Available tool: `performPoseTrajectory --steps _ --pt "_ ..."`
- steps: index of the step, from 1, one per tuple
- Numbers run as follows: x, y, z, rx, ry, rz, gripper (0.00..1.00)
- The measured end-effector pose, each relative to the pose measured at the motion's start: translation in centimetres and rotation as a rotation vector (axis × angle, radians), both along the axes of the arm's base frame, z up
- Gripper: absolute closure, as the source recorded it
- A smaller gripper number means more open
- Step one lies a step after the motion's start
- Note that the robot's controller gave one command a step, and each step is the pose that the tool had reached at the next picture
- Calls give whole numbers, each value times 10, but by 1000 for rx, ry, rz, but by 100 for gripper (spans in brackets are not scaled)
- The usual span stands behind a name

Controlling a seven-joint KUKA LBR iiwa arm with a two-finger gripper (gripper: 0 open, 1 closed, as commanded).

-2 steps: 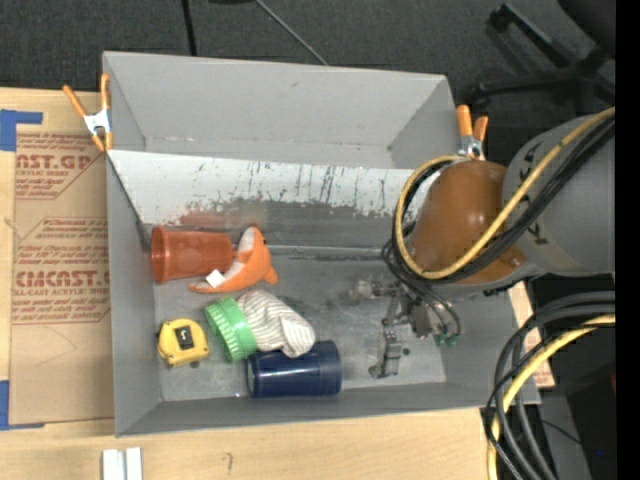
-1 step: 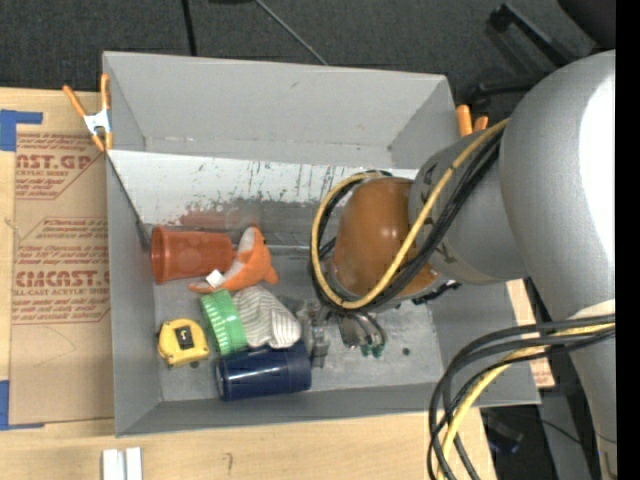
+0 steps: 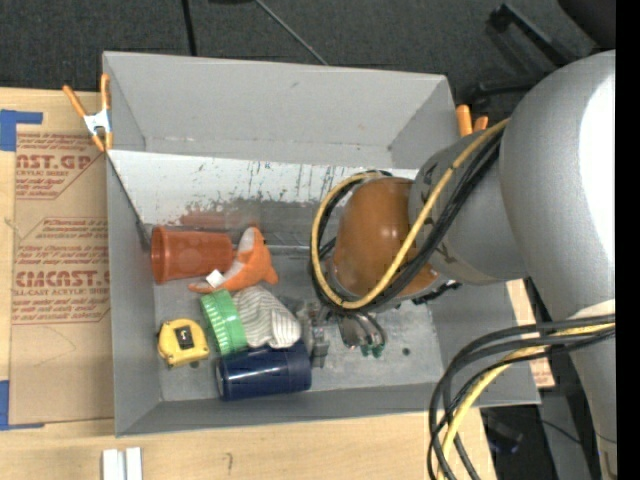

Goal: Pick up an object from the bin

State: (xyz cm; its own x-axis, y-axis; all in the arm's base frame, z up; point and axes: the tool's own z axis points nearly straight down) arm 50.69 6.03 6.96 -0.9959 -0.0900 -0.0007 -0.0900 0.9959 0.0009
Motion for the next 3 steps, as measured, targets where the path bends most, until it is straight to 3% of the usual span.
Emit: performPoseTrajectory --steps 1,2,3 --pt "16 -5 39 0 -3 -130 0" --pt "15 -5 38 -1 0 -130 0" --pt "4 33 19 -2 -2 -54 0"
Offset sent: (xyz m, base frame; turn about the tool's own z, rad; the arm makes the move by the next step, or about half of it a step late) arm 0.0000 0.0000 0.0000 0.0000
